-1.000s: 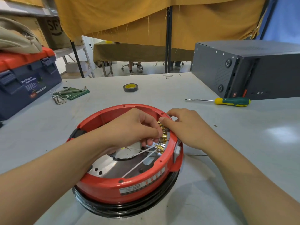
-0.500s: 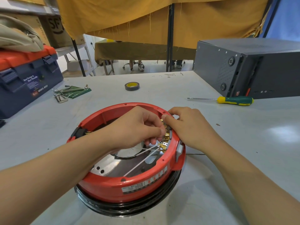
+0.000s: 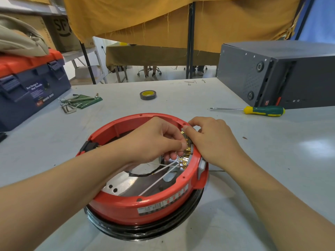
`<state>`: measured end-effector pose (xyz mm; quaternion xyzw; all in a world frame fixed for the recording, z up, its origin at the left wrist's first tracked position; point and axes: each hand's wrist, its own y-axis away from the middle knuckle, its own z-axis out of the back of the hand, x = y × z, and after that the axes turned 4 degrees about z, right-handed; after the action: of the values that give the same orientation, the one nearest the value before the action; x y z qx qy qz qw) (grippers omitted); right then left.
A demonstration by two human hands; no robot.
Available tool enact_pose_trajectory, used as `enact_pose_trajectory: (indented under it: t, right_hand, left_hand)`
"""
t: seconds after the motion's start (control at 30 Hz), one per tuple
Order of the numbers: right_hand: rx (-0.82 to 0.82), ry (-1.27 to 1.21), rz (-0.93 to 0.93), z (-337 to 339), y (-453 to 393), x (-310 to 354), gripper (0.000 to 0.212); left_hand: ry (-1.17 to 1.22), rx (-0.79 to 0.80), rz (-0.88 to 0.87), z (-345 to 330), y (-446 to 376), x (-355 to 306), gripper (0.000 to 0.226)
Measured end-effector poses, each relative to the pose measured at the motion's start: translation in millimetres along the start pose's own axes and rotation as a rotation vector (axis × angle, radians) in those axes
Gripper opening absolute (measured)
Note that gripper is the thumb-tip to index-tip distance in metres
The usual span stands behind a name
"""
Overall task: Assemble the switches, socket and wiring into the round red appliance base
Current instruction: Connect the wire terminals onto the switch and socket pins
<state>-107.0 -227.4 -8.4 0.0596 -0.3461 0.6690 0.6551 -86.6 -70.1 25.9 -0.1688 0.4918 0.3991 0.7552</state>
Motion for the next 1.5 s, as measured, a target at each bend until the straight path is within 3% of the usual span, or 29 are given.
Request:
enact_pose_trajectory:
  t: [1.07, 1.5]
  right_hand:
    - [0.136, -0.074, -0.047, 7.9, 0.9, -2.1, 0.033]
    - [0.176, -0.052, -0.029, 11.0, 3.6, 2.6, 0.035]
  left_hand:
    - [0.053, 0.052, 0.122, 3.3, 5.3, -4.8, 0.02]
    - [0.12, 0.109, 0.14, 2.7, 0.7, -3.7, 0.037]
